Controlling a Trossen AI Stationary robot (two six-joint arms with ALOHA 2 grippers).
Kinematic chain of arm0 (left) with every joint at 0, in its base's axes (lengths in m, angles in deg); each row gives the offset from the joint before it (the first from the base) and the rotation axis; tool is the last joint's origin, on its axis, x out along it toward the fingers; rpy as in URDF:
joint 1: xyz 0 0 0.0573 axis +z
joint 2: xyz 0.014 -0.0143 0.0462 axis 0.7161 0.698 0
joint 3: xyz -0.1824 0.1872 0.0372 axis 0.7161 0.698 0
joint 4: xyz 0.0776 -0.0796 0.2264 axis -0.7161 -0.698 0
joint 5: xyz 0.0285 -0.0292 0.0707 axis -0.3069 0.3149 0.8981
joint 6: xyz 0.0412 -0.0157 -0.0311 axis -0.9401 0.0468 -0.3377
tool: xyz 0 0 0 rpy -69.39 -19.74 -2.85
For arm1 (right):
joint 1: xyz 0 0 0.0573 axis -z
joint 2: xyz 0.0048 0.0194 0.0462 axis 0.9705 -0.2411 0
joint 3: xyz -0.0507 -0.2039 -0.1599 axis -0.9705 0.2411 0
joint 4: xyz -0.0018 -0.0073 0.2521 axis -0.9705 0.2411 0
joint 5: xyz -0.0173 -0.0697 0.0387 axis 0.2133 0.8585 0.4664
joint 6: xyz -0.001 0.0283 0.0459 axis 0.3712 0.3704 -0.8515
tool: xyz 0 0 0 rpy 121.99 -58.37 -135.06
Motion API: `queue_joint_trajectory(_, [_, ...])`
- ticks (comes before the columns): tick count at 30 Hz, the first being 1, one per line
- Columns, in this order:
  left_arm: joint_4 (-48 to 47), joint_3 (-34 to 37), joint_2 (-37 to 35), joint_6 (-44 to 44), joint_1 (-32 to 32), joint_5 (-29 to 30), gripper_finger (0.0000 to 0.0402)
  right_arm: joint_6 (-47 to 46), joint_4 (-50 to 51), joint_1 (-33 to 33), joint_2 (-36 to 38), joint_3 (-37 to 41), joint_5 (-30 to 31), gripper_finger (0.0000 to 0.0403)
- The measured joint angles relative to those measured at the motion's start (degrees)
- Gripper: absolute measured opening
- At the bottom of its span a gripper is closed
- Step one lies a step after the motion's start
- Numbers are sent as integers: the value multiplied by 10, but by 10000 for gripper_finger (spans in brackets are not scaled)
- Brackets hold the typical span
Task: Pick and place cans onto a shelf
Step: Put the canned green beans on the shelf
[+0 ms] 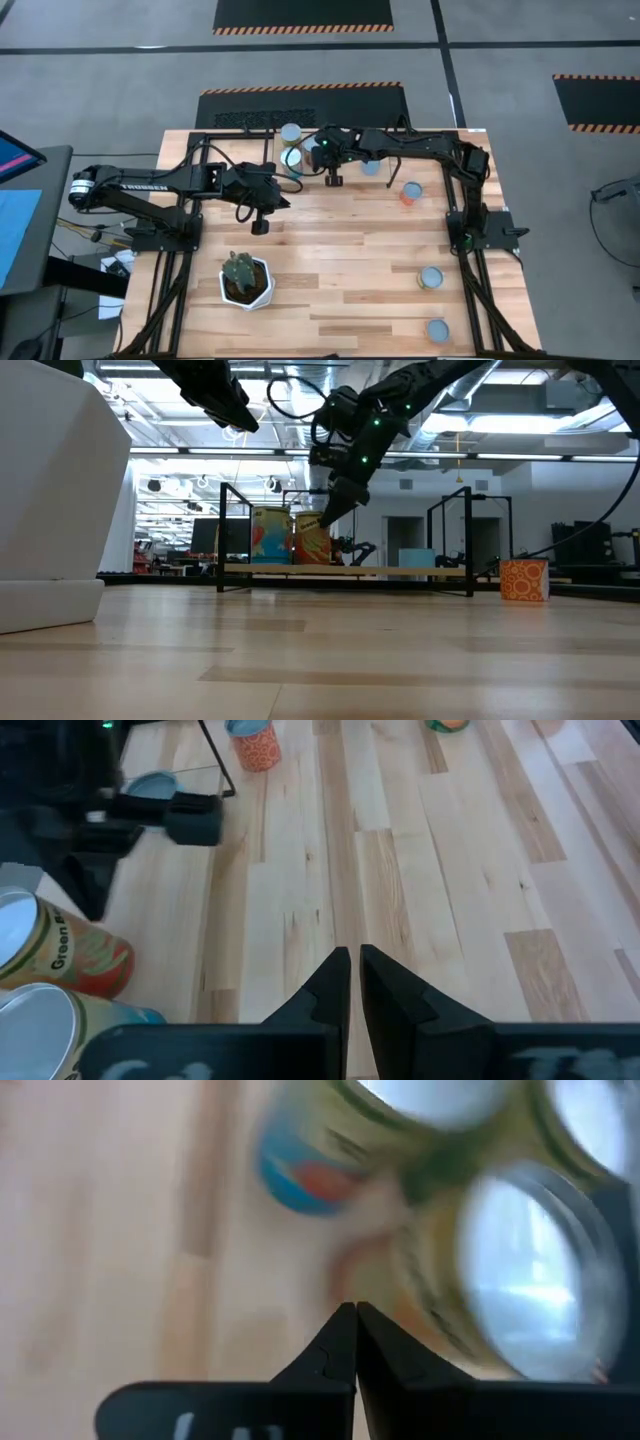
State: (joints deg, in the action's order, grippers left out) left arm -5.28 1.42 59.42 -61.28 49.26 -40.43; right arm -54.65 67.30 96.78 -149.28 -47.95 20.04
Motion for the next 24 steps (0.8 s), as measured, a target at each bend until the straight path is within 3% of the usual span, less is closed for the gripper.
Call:
queue_joint_trajectory(10, [0,0,0,0,0,2,18,15,-67,-8,0,0,-29,19])
queue_joint_trajectory(24, [0,0,0,0,0,2,18,14,-66,27,0,0,-27,19])
